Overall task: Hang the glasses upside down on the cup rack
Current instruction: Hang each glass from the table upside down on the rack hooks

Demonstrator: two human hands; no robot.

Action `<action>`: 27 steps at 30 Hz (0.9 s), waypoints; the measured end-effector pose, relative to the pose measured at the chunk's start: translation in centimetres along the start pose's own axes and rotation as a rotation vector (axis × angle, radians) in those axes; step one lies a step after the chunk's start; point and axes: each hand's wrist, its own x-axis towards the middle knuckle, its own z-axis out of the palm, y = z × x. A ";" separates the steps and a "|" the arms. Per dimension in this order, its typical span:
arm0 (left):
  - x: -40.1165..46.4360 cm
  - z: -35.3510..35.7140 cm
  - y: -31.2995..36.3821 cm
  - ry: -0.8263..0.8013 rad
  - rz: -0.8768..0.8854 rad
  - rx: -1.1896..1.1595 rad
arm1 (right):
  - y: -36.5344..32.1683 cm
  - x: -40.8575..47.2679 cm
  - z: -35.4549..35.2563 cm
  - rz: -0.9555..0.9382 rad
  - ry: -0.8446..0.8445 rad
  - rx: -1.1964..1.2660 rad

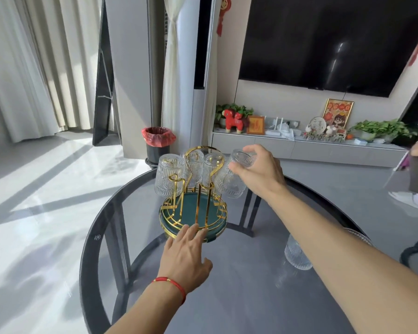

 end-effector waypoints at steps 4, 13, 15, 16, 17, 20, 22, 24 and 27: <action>-0.1 0.2 -0.1 -0.006 0.002 0.009 | -0.3 -0.5 1.7 -0.073 -0.057 -0.122; -0.1 0.0 0.3 0.017 -0.022 0.022 | 0.3 -0.8 3.8 -0.098 -0.117 -0.290; 0.0 0.0 0.5 0.037 -0.025 0.045 | 0.4 -0.8 4.0 -0.105 -0.133 -0.328; 0.0 0.0 0.7 0.044 -0.024 0.055 | 0.5 -0.8 4.0 -0.112 -0.140 -0.347; 0.1 0.0 0.8 0.052 -0.024 0.061 | 0.6 -0.8 4.0 -0.119 -0.145 -0.357; 0.2 -0.3 1.1 0.058 -0.024 0.071 | 0.8 -1.2 3.8 -0.140 -0.160 -0.342; 0.2 -0.5 1.5 0.054 -0.039 0.090 | 1.0 -1.8 3.2 -0.158 -0.175 -0.302; 0.2 -0.7 2.2 0.081 -0.050 0.113 | 1.6 -3.0 2.3 -0.184 -0.156 -0.238; 0.1 -0.9 4.2 0.152 0.007 0.062 | 3.5 -6.1 0.3 -0.227 -0.105 -0.174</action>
